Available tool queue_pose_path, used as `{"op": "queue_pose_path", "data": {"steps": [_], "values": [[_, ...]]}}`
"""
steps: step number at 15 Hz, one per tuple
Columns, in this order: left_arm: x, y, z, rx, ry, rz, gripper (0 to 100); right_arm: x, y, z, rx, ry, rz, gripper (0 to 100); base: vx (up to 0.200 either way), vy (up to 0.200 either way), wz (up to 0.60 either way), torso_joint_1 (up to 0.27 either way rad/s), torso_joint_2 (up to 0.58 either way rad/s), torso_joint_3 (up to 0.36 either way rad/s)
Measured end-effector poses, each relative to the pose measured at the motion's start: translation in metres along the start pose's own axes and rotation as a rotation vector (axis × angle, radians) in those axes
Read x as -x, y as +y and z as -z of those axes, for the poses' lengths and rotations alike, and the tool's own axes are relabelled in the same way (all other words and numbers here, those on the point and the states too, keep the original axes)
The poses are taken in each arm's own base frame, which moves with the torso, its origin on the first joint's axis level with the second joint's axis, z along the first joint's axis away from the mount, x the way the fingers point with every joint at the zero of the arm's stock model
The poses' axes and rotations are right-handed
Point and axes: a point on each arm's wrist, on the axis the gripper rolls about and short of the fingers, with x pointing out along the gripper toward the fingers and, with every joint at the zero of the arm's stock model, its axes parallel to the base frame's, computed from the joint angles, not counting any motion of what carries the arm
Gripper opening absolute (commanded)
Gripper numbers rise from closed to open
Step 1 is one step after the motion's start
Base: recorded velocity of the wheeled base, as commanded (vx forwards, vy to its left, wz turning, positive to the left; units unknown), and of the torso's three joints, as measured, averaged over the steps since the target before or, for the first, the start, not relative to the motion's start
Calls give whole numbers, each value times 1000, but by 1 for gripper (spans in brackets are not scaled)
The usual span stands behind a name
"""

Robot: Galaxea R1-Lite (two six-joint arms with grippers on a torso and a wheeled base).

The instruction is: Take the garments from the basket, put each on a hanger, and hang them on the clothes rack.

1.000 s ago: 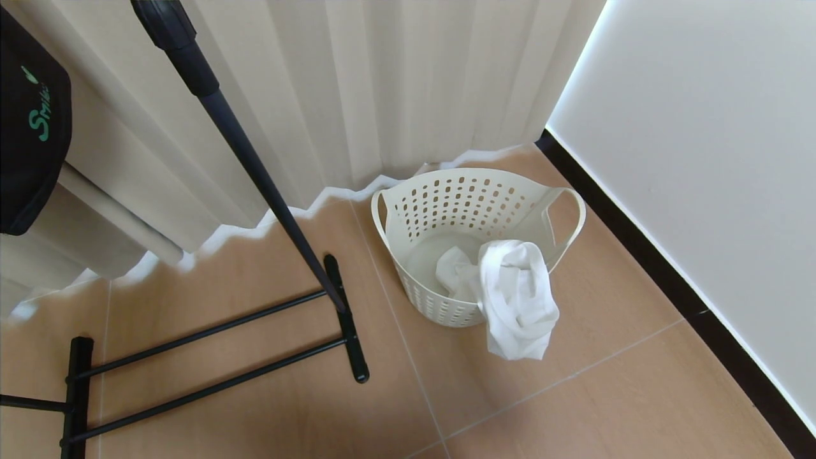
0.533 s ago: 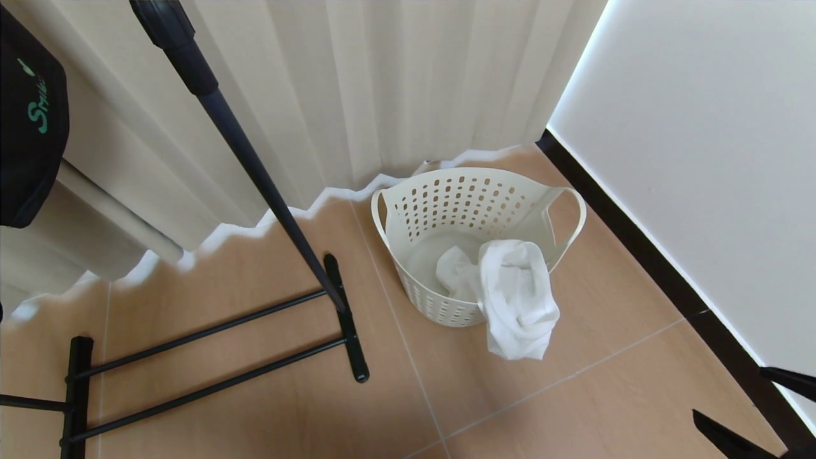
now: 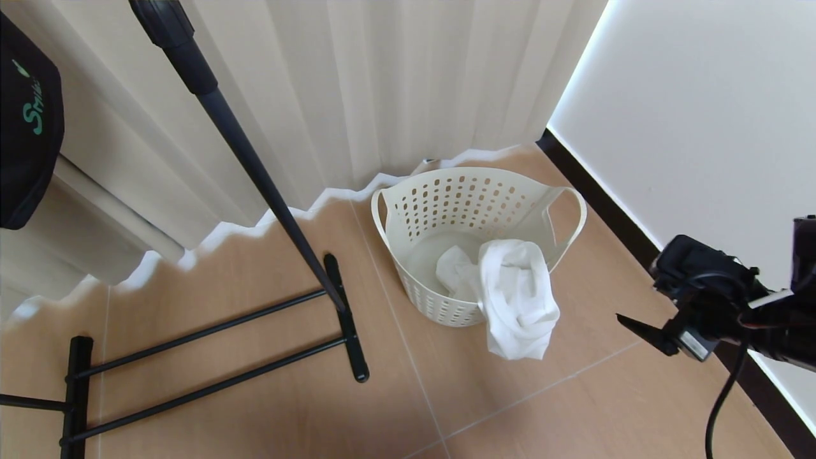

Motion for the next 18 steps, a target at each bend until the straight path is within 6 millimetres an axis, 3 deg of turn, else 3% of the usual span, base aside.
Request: {"op": "queue_pose_path", "data": {"steps": [8, 12, 18], "values": [[0, 0, 0, 0, 0, 1, 100, -138, -15, -30, 14, -33, 146, 100, 0, 0, 0, 0, 0, 0], [0, 0, 0, 0, 0, 0, 100, -179, -11, -45, -31, -61, 166, 100, 0, 0, 0, 0, 0, 0], [0, 0, 0, 0, 0, 0, 100, -210, 4, -38, -23, -34, 138, 100, 0, 0, 0, 0, 0, 0]]}}
